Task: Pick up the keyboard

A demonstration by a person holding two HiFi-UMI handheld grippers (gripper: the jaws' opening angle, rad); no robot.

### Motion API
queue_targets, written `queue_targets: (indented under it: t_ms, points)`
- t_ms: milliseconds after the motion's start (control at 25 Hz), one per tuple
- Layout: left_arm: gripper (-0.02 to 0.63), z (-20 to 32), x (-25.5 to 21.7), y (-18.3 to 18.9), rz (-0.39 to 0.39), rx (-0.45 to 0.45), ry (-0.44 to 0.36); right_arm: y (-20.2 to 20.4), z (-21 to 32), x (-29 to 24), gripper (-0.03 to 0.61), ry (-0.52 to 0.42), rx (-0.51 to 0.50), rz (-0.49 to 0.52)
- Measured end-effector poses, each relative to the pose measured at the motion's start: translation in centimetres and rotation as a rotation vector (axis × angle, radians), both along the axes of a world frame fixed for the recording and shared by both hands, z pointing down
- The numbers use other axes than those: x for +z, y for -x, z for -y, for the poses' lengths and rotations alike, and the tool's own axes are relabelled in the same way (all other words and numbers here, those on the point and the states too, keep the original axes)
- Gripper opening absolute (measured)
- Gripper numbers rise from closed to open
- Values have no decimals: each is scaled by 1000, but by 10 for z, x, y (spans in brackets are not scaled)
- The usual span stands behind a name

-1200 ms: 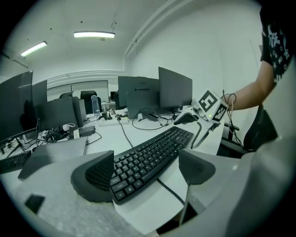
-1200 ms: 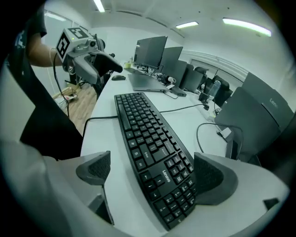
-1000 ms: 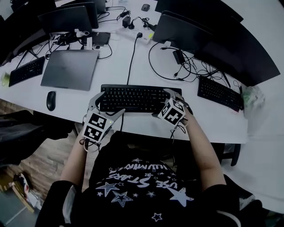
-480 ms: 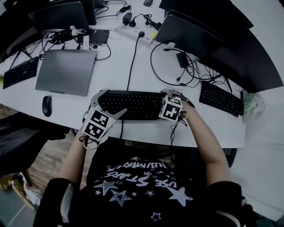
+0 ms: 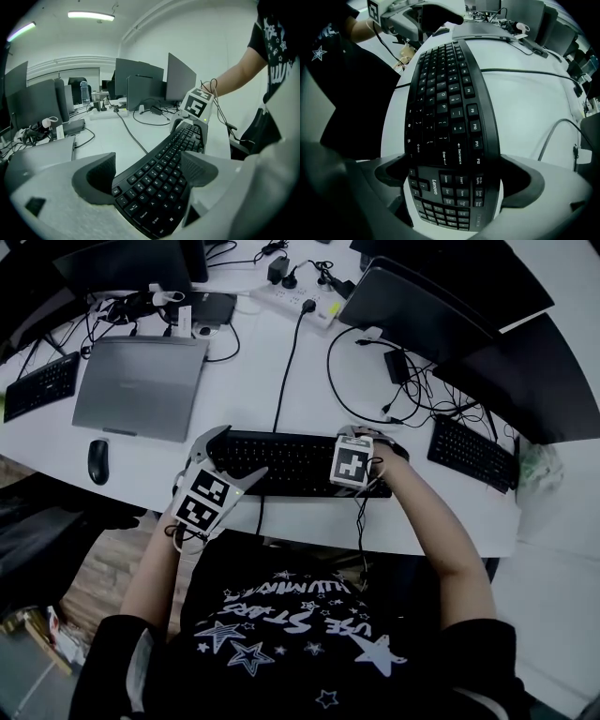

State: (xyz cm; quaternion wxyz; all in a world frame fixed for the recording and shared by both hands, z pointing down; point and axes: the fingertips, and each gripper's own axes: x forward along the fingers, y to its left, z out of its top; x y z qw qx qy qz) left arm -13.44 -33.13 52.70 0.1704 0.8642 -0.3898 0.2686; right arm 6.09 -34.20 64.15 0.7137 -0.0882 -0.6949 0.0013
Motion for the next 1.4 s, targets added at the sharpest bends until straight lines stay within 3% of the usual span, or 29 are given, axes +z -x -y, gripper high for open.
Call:
queue_targets:
  t_ms: [160, 480, 960, 1200, 1400]
  points:
    - [431, 0, 3, -3, 8, 14, 8, 6, -17, -23, 571, 62, 28, -63]
    - [431, -5, 12, -15, 62, 67, 7, 8, -15, -26, 571, 12, 23, -9]
    - [431, -11, 2, -40, 240, 179, -87, 8, -23, -52, 571, -327, 45, 58]
    - [431, -11, -4, -44, 385, 252, -136, 6, -27, -62, 571, -478, 41, 94]
    - [431, -12, -7, -48, 455, 323, -125, 6, -32, -70, 571, -608, 31, 136]
